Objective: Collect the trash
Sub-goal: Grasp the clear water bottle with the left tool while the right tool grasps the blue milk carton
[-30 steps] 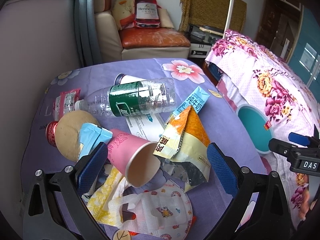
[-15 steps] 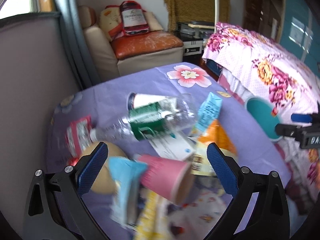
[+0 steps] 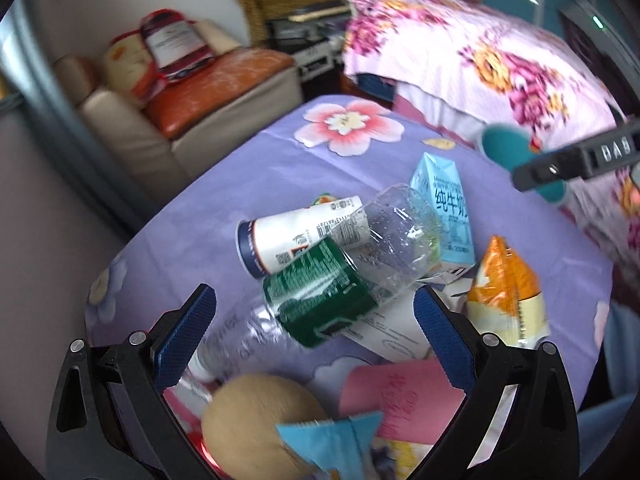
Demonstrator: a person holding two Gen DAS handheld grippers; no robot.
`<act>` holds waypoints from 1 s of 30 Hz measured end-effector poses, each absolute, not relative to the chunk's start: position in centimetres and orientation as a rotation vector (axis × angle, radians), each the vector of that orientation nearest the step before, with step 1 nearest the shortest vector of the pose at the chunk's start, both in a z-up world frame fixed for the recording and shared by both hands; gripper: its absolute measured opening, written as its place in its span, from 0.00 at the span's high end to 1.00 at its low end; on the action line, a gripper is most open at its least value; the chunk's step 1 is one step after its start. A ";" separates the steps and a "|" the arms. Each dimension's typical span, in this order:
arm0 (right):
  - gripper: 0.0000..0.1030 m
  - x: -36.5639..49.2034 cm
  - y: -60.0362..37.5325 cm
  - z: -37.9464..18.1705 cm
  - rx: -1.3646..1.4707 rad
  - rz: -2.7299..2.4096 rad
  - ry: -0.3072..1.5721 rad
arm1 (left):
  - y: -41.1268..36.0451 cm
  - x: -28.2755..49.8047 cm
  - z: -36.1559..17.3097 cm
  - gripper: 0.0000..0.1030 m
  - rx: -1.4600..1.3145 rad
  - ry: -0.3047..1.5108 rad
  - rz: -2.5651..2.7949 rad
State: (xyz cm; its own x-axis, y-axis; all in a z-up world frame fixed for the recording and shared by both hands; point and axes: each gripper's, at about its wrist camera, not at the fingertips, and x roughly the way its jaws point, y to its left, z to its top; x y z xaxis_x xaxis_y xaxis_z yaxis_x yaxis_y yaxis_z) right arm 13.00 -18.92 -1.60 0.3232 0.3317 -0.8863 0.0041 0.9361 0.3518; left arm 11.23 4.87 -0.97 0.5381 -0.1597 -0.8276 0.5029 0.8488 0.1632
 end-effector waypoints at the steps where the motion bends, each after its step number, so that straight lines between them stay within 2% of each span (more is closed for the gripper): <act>1: 0.42 13.7 -18.3 -1.8 0.329 0.228 1.238 | 5.0 11.8 -1.3 0.04 0.416 0.938 -0.424; 15: 0.42 19.2 -15.3 -7.5 0.416 0.257 1.405 | 4.5 14.8 -5.1 0.04 0.461 1.055 -0.575; 17: 0.58 19.3 -15.6 -8.0 0.456 0.296 1.399 | 4.1 15.1 -5.5 0.04 0.468 1.060 -0.568; 19: 0.61 19.4 -15.9 -8.0 0.479 0.309 1.381 | 4.0 15.4 -5.6 0.05 0.441 1.066 -0.559; 20: 0.61 19.5 -15.9 -7.9 0.476 0.313 1.373 | 4.0 15.6 -5.5 0.07 0.414 1.066 -0.566; 22: 0.61 19.5 -16.1 -7.6 0.475 0.315 1.352 | 4.3 15.5 -5.2 0.18 0.372 1.065 -0.576; 30: 0.61 19.5 -18.3 -4.7 0.387 0.297 1.237 | 2.0 14.9 -4.5 0.19 0.392 1.099 -0.563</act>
State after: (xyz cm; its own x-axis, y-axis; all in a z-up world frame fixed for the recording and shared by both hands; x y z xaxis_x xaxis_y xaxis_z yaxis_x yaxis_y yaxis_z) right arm 19.49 -18.33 -4.68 0.3035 0.4227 -0.8539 -0.0108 0.8977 0.4405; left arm 14.90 2.02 -4.47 0.3391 -0.2309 -0.9120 0.6050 0.7958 0.0235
